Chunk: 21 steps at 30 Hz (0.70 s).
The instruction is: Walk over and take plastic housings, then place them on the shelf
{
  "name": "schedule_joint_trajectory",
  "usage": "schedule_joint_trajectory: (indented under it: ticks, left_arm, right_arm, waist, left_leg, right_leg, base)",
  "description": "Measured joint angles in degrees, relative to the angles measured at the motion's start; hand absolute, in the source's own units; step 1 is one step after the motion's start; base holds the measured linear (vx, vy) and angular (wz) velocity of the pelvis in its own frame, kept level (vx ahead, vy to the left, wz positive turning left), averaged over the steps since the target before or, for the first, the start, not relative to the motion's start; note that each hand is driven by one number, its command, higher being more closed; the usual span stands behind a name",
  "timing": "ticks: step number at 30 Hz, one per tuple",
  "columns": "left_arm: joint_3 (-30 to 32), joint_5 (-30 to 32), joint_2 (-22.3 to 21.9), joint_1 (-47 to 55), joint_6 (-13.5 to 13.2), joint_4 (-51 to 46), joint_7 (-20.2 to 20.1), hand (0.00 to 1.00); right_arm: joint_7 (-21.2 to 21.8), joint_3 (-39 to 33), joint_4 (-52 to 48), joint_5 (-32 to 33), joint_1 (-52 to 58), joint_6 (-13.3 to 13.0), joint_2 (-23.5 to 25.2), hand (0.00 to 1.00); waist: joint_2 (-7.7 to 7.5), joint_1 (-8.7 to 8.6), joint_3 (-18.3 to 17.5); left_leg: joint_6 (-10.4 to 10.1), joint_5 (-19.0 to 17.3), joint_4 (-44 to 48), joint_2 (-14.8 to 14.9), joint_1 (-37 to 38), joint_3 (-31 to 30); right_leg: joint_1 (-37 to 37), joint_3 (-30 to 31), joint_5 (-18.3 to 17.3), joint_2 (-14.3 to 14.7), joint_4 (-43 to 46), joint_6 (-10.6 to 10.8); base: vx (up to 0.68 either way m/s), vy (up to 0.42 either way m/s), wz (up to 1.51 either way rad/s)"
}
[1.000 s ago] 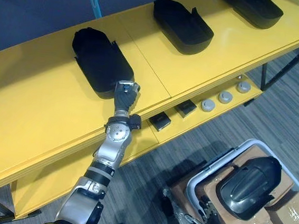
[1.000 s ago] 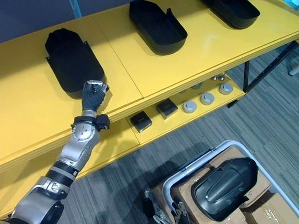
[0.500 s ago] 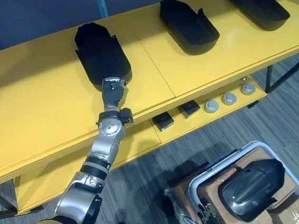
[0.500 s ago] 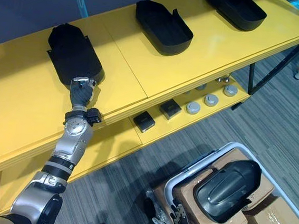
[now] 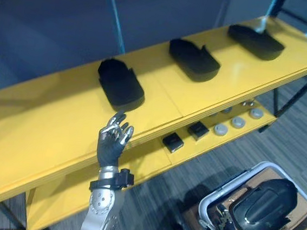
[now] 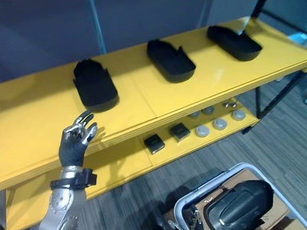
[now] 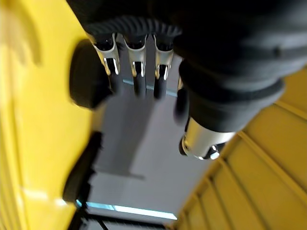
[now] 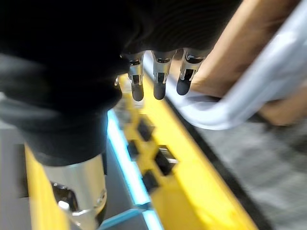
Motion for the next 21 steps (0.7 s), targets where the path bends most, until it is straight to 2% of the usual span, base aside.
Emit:
schedule_joint_trajectory:
  ticks: [2,3,4,6,7,8,9,10,11,12,13,14,15,17,18,19,21]
  left_arm:
    - [-1.53,0.63,-1.51,0.32,-0.28,0.09,0.15,0.0]
    - [-2.96,1.31,-2.21,0.21,-0.53,0.98,0.15,0.0]
    - [-3.58,1.6,-2.34,0.09,-0.52,1.75,0.15,0.0]
    - [-4.73,2.15,-2.44,0.43,-0.24,4.11,0.16,0.0]
    - [-5.52,2.15,-2.34,0.79,0.02,4.46,0.16,0.0]
    - [-5.91,2.16,-2.32,0.89,0.17,4.49,0.14,0.0]
    - [-6.01,3.15,-2.53,0.77,0.31,4.76,-0.17,0.0]
    - [-5.75,3.28,-2.75,0.71,0.32,5.12,-0.24,0.0]
    - [-5.58,3.26,-2.78,0.72,0.31,5.72,-0.27,0.0]
    - [-5.31,3.2,-2.75,0.84,0.34,6.91,-0.29,0.0]
    - [-5.35,3.2,-2.8,0.84,0.34,7.54,-0.34,0.0]
    - [-5.26,3.2,-2.77,0.8,0.39,8.7,-0.72,0.0]
    - [-4.61,3.22,-2.7,0.56,0.54,9.82,-1.07,0.0]
    - [-3.77,3.31,-2.77,-0.48,1.89,13.15,-1.55,0.0]
    - [-3.11,3.38,-2.77,-0.28,2.31,13.4,-1.99,0.0]
    - [-2.15,3.92,-2.76,-0.23,2.45,13.39,-2.06,0.0]
    - [0.28,4.64,-2.73,-0.84,2.64,13.73,-2.1,0.0]
  right_arm:
    - [-0.46,-1.45,-3.81,-1.19,0.25,0.0,0.2,0.0]
    - [-0.95,-2.62,-7.86,-1.85,1.27,-0.02,0.78,0.0]
    - [-1.09,-3.17,-9.89,-1.95,1.9,-0.02,1.23,0.0]
    - [-1.85,-3.93,-16.13,-3.03,3.74,-0.03,2.05,0.0]
    - [-2.58,-4.49,-18.39,-3.23,3.9,-0.04,1.72,0.0]
    - [-2.77,-5.14,-18.83,-3.34,3.69,-0.07,1.73,0.0]
    - [-3.53,-6.67,-18.69,-3.94,3.6,-0.08,2.45,0.0]
    - [-3.7,-7.79,-18.17,-4.21,3.68,-0.06,2.57,0.0]
    - [-3.78,-8.78,-17.78,-4.35,3.66,-0.05,2.53,0.0]
    - [-3.98,-10.73,-16.49,-4.44,3.26,-0.07,2.52,0.0]
    - [-4.3,-11.64,-15.87,-4.51,3.28,-0.07,2.52,0.0]
    - [-4.52,-13.02,-14.35,-5.15,3.11,-0.06,2.49,0.0]
    - [-4.57,-13.92,-12.82,-5.82,2.63,-0.04,2.51,0.0]
    - [-4.63,-15.39,-9.52,-6.03,1.59,0.12,2.35,0.0]
    - [-4.63,-15.66,-8.17,-6.02,0.89,0.19,2.33,0.0]
    - [-4.63,-15.63,-7.58,-6.03,0.21,0.2,2.48,0.0]
    - [-4.7,-14.94,-6.85,-6.03,-1.34,0.15,2.73,0.0]
  waist:
    - [-0.12,-0.09,-1.15]
    - [-0.49,-0.55,-1.44]
    - [-0.91,-0.48,-1.43]
    - [-3.14,0.0,-1.39]
    - [-3.71,0.55,-1.41]
    - [-3.2,0.72,-1.73]
    - [-3.78,0.33,-2.08]
    - [-4.46,0.69,-2.13]
    - [-4.51,0.92,-2.17]
    - [-4.45,0.85,-2.3]
    - [-4.48,0.64,-2.4]
    - [-4.69,0.38,-2.85]
    - [-5.35,-0.2,-3.24]
    - [-4.19,-1.48,-3.35]
    - [-3.24,-1.11,-3.78]
    - [-2.85,-0.58,-4.04]
    - [-2.77,-0.51,-4.09]
  left_leg:
    - [-0.29,-3.51,0.94,0.0,1.78,-2.81]
    - [1.14,-6.14,1.21,-0.03,2.47,-1.05]
    - [1.84,-7.12,1.48,-0.19,2.98,0.75]
    - [2.93,-8.89,4.12,-0.29,3.65,9.26]
    - [3.25,-8.88,5.0,0.41,3.6,14.89]
    - [3.7,-8.87,4.96,1.25,3.59,17.36]
    - [4.51,-8.73,3.88,2.77,3.39,23.78]
    - [4.5,-7.82,2.3,3.1,4.23,27.4]
    - [4.42,-7.23,1.34,3.51,4.99,29.53]
    - [3.9,-6.17,0.18,4.0,6.39,32.43]
    - [3.7,-6.03,-0.05,4.17,6.86,33.39]
    - [3.44,-5.88,-0.85,3.98,7.01,34.44]
    - [2.7,-5.33,-1.98,3.34,6.61,34.99]
    - [3.4,-3.34,-4.97,2.82,5.86,33.69]
    - [4.17,-2.35,-6.43,3.29,5.87,32.53]
    - [4.04,-1.14,-6.84,3.89,5.9,31.99]
    - [3.87,1.47,-5.03,5.75,4.82,30.03]
  right_leg:
    - [-2.1,2.84,-1.87,2.41,5.07,0.79]
    - [-3.37,4.68,-1.97,3.58,7.04,1.03]
    - [-3.68,6.21,-1.7,3.93,7.47,1.46]
    - [-3.69,12.11,0.05,4.33,4.45,2.79]
    - [-4.8,8.24,-1.05,2.31,0.96,0.8]
    - [-5.86,4.02,-1.88,1.27,0.31,-0.55]
    - [-9.14,-9.23,-1.59,-0.93,3.86,-1.31]
    - [-10.68,-16.25,-1.92,-2.01,9.78,-1.9]
    - [-10.8,-19.05,-2.3,-2.58,13.42,-2.36]
    - [-9.41,-21.71,-4.53,-3.68,19.4,-3.63]
    - [-8.34,-22.25,-6.71,-4.5,21.69,-3.86]
    - [-6.57,-22.64,-11.72,-5.89,23.07,-3.33]
    - [-5.88,-22.8,-14.22,-6.63,21.42,-2.54]
    - [-6.94,-22.37,-13.25,-4.93,18.74,-3.09]
    - [-6.83,-21.58,-12.3,-3.32,16.38,-3.31]
    - [-6.49,-20.74,-11.35,-1.95,14.43,-4.1]
    - [-4.07,-20.93,-7.99,-0.09,9.39,-6.34]
  base:
    - [-0.12,0.105,-1.04]
    - [-0.2,0.162,-0.97]
    - [-0.15,0.143,-1.09]
    - [-0.2,0.18,-1.83]
    - [-0.25,0.164,-2.11]
    - [-0.28,0.153,-2.09]
    - [-0.21,0.101,-1.73]
    - [-0.16,0.076,-1.62]
    - [-0.04,0.014,-1.43]
    - [0.01,-0.009,-1.13]
    - [0.02,-0.037,-1.21]
    - [0.04,-0.077,-0.96]
    - [0.05,-0.092,-0.82]
    - [0.07,-0.111,-0.4]
    - [0.1,-0.115,-0.53]
    - [0.12,-0.136,-0.68]
    - [0.12,-0.187,-0.29]
